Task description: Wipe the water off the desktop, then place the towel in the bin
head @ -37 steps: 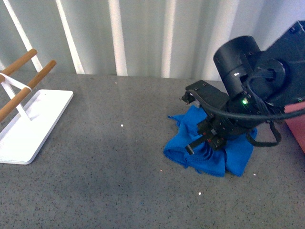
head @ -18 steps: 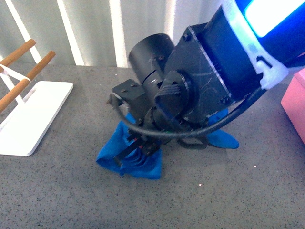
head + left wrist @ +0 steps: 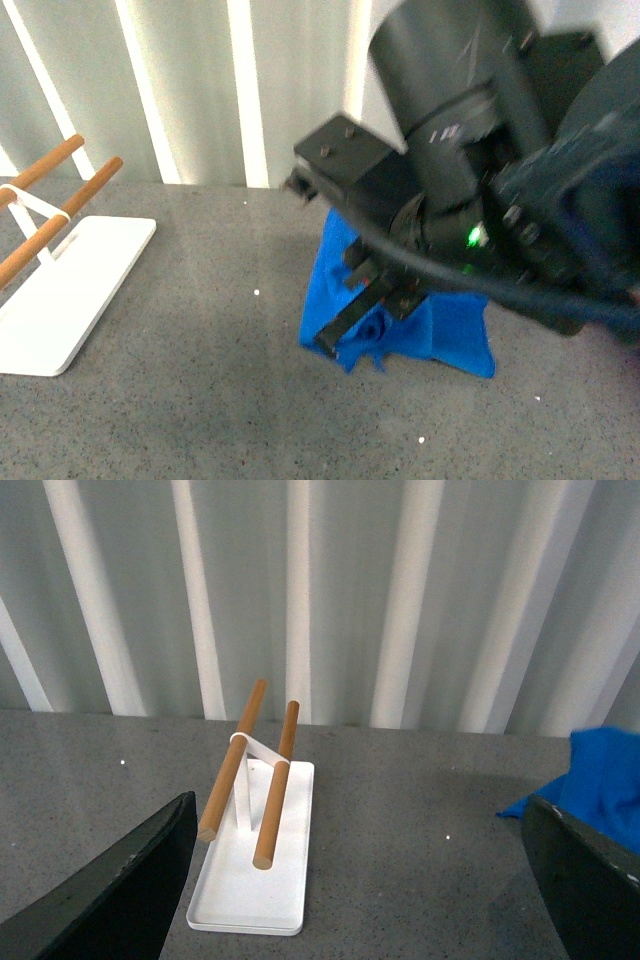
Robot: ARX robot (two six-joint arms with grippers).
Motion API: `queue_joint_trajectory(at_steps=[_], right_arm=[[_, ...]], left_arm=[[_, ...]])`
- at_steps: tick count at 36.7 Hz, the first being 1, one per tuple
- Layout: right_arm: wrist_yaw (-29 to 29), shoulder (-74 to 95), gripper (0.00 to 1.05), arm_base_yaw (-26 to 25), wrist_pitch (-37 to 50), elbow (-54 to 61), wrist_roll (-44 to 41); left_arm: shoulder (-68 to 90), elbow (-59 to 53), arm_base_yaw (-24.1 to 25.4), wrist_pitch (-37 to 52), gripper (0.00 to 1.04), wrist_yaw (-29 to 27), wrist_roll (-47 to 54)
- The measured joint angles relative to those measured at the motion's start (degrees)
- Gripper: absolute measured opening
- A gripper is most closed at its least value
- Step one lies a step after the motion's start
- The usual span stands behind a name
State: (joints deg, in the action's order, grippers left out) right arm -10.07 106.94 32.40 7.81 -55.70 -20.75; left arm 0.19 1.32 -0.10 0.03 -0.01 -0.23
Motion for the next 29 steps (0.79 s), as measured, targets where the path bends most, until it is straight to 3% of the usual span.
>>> queue_joint_trajectory(at_steps=[9, 14, 19, 25, 29], right_arm=[[-4.83, -16.35, 0.04, -1.7, -7.48, -6.14, -6.16], [-10.32, -23.85, 0.04, -3.63, -12.02, -10.08, -7.67], [-15.5, -29.79, 0.04, -10.78, -23.76, -15.52, -4.72], [-9.64, -32.79, 0.04, -23.85, -39.32, -19.39, -1.38], [-7.06, -33.66, 0.04, -31.19, -39.56, -16.33, -3.02]], left_arm=[[0.0, 0.0, 0.0, 0.0, 0.98, -0.02, -0.02], [0.0, 0.0, 0.0, 0.0, 0.98, -0.02, -0.02], [0.0, 0.0, 0.0, 0.0, 0.98, -0.02, -0.02], [0.0, 0.0, 0.0, 0.0, 0.98, -0.02, 0.0], [0.0, 0.0, 0.0, 0.0, 0.98, -0.02, 0.0]])
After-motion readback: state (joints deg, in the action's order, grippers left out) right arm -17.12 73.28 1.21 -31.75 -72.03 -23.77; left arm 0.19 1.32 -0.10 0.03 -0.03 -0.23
